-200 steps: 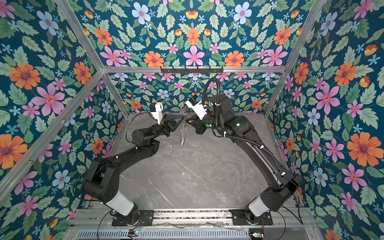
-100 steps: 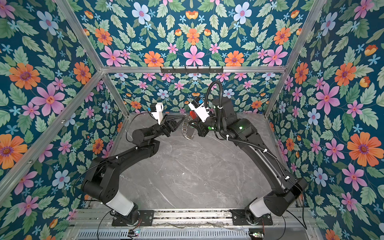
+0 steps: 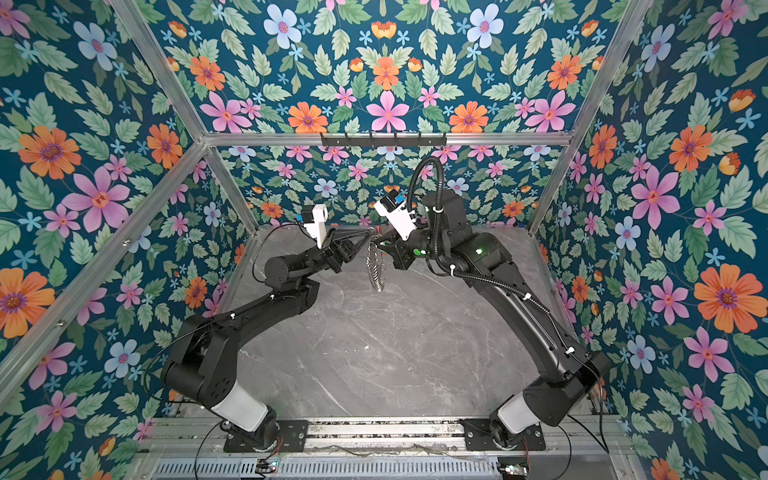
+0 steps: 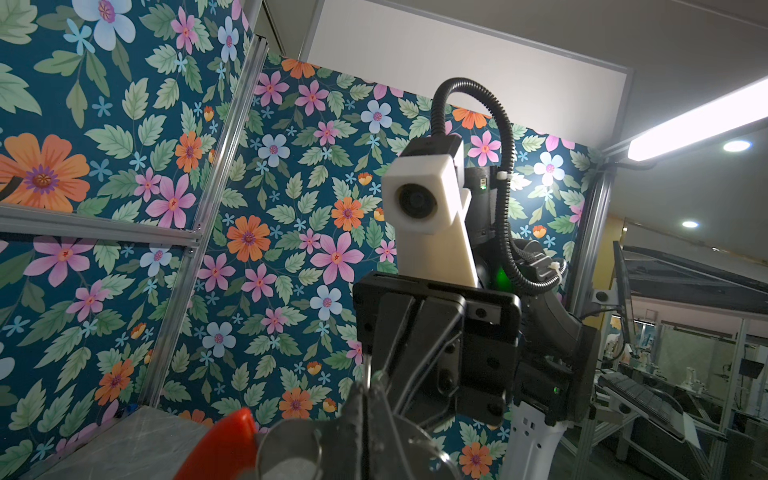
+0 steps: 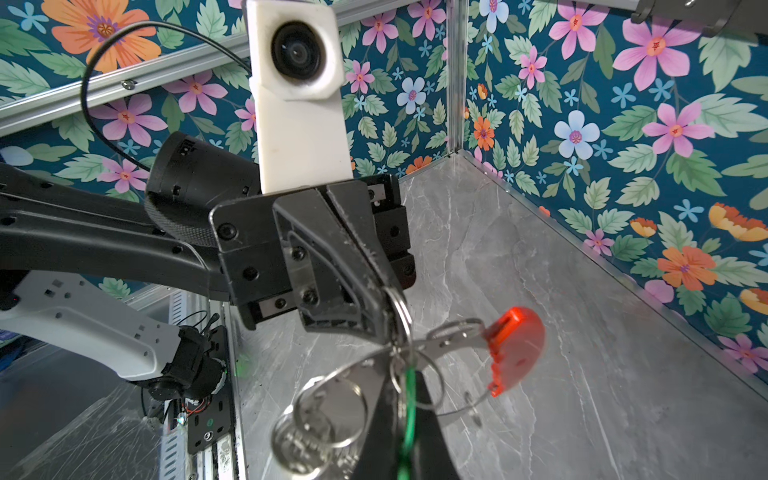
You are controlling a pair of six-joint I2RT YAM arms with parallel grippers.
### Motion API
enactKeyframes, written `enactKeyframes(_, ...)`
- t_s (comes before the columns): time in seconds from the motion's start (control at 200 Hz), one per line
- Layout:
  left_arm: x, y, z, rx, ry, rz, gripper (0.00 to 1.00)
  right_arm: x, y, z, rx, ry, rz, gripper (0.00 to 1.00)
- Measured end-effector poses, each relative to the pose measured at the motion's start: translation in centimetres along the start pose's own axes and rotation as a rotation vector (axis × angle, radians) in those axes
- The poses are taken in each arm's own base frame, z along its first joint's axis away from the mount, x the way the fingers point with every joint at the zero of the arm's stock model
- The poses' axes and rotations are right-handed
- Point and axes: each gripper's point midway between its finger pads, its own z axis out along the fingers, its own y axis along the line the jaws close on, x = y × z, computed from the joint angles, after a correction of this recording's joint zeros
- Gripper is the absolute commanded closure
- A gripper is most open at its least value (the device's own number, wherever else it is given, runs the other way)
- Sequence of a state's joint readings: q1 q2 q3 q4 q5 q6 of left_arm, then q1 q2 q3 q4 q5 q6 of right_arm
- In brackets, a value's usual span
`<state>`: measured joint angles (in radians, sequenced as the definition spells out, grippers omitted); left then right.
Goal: Put the keys on the keyring
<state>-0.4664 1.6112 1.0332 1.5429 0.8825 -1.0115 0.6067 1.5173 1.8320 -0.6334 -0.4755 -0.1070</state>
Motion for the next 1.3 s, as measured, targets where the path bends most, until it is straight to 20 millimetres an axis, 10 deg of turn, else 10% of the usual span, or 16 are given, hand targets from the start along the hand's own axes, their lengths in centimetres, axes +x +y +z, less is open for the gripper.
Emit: enactKeyframes(1.301,0.4,0.6,0.0,-0.013,0.014,0.005,1.0,0.2,-0.8,-0.2,0.024,0.003,0.03,1.0)
